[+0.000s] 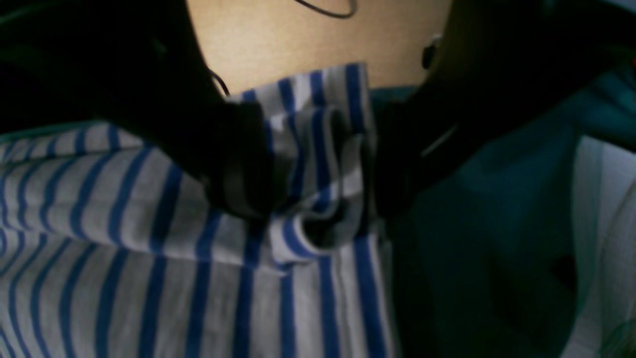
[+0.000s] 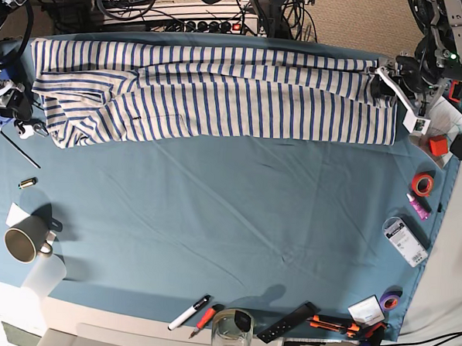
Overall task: Fold the T-shirt properly
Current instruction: 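Hold both ends of the folded shirt and pull them apart to straighten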
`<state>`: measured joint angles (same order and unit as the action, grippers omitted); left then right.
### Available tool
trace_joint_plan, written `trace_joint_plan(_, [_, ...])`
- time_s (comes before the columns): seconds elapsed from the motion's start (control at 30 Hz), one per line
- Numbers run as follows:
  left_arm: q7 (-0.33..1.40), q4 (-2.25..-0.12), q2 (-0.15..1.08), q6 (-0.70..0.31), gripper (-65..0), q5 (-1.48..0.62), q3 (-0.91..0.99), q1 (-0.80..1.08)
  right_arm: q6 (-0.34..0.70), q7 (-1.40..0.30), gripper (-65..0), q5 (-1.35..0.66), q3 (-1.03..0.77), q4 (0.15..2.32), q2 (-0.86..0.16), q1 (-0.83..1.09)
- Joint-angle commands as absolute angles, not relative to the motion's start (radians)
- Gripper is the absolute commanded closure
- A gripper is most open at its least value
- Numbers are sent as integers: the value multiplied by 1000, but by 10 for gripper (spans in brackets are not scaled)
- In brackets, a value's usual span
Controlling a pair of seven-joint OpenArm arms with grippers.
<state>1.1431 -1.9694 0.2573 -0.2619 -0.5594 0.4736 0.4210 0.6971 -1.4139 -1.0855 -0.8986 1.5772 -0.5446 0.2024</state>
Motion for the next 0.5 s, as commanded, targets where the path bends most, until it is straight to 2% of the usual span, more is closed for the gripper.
trace_joint_plan(0.0, [1131,-1979,266,-255,-295,-551,480,421,698,-1396,-316,-1103,-912,1594,-579,196])
trace_joint_plan(0.1, [1117,-1966,266,-243,-198,-522,480,421,698,-1396,-316,-1103,-912,1593,-579,196])
trace_joint_plan(0.2, [1122,-1961,266,-244,-134,-517,480,424,698,-1396,-316,-1103,-912,1593,-579,196])
trace_joint_plan(0.47, [1118,-1961,263,-244,-118,-521,480,435,698,-1396,-316,-1103,-912,1593,-579,196])
